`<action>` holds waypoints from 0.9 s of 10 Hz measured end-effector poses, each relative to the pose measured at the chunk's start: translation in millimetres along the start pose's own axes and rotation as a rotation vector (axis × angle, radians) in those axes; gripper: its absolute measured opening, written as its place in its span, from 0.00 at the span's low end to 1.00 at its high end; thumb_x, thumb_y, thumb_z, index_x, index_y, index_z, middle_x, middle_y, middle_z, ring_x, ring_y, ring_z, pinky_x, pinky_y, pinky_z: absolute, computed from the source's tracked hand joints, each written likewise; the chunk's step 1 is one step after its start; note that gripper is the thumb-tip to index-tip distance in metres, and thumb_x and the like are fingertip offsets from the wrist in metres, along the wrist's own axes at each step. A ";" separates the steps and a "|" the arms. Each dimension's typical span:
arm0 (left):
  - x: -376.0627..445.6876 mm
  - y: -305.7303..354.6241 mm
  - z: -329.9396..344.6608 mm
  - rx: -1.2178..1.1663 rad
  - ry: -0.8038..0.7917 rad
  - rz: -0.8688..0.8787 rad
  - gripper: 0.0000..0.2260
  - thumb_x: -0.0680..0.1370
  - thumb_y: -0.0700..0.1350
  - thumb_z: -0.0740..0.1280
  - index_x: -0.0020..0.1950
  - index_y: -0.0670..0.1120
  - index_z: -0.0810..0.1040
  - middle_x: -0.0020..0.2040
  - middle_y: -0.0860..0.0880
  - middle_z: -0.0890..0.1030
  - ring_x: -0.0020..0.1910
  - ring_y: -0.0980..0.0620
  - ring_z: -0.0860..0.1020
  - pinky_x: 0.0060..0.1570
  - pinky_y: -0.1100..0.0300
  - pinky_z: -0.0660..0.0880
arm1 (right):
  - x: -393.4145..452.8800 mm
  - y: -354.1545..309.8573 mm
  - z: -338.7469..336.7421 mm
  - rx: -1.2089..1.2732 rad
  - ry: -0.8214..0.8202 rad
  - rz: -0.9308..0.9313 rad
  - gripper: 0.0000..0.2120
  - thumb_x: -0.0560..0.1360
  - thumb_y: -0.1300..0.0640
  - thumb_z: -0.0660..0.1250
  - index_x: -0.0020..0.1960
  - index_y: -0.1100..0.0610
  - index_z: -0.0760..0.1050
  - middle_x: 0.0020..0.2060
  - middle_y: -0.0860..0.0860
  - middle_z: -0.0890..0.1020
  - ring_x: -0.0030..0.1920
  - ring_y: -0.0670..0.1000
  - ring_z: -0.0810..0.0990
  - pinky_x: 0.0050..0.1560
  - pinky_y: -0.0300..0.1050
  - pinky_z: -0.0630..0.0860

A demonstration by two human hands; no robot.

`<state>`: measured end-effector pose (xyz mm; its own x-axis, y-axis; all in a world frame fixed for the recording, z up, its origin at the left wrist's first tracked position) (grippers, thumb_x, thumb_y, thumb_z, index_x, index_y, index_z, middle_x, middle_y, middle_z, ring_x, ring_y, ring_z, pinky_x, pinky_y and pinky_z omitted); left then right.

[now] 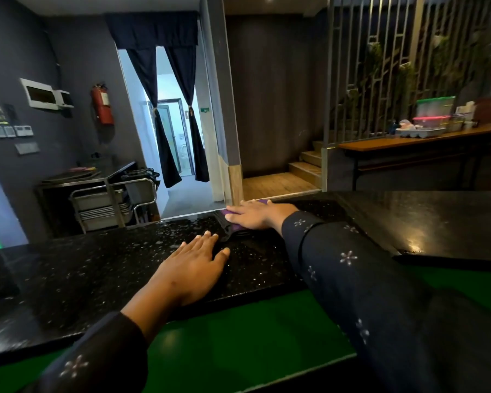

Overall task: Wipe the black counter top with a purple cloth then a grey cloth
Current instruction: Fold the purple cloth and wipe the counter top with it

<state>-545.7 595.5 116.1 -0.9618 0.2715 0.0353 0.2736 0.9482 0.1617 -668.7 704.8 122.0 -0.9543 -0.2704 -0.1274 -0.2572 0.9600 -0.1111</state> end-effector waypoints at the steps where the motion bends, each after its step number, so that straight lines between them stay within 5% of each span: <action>1: -0.3 -1.8 0.3 -0.016 0.010 0.011 0.27 0.81 0.59 0.44 0.78 0.50 0.46 0.79 0.51 0.47 0.77 0.56 0.45 0.74 0.57 0.42 | -0.6 52.4 -6.8 0.080 0.003 0.086 0.29 0.78 0.33 0.45 0.77 0.41 0.50 0.79 0.51 0.50 0.78 0.57 0.46 0.73 0.64 0.42; 3: 1.5 0.4 -0.8 -0.047 0.010 0.021 0.27 0.81 0.59 0.45 0.78 0.50 0.47 0.79 0.51 0.47 0.77 0.56 0.45 0.74 0.57 0.42 | -30.2 193.2 -15.5 0.131 0.070 0.394 0.32 0.77 0.30 0.44 0.77 0.40 0.48 0.79 0.51 0.47 0.78 0.57 0.45 0.74 0.62 0.41; 5: 5.2 -1.8 -1.1 -0.040 0.002 -0.004 0.27 0.81 0.58 0.46 0.78 0.48 0.49 0.79 0.49 0.48 0.77 0.52 0.47 0.74 0.55 0.43 | -59.1 150.6 -8.4 0.118 0.054 0.364 0.30 0.77 0.32 0.41 0.77 0.39 0.46 0.79 0.50 0.45 0.78 0.56 0.43 0.73 0.62 0.36; 7: 0.3 0.0 -2.6 -0.053 -0.014 -0.006 0.27 0.82 0.58 0.46 0.78 0.48 0.48 0.79 0.48 0.48 0.77 0.51 0.47 0.74 0.54 0.43 | -127.0 48.8 12.3 0.032 0.071 0.110 0.27 0.79 0.35 0.42 0.77 0.39 0.45 0.79 0.49 0.47 0.78 0.54 0.45 0.74 0.59 0.40; 9: -1.6 0.0 -0.4 -0.054 -0.022 0.001 0.27 0.81 0.58 0.45 0.78 0.48 0.49 0.79 0.48 0.48 0.77 0.51 0.47 0.74 0.54 0.43 | -167.0 65.2 15.4 0.050 0.054 0.108 0.27 0.79 0.35 0.43 0.76 0.37 0.47 0.79 0.46 0.47 0.78 0.51 0.45 0.74 0.57 0.41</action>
<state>-544.2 595.0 116.4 -0.9610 0.2763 0.0138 0.2728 0.9379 0.2142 -523.8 811.4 120.9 -0.9832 -0.1603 -0.0877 -0.1461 0.9780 -0.1490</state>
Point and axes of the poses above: each hand's wrist, its own x-axis towards the middle knuckle, its own z-axis out of the palm, y = z × x, the point moved 10 cm from there along x, towards the middle knuckle
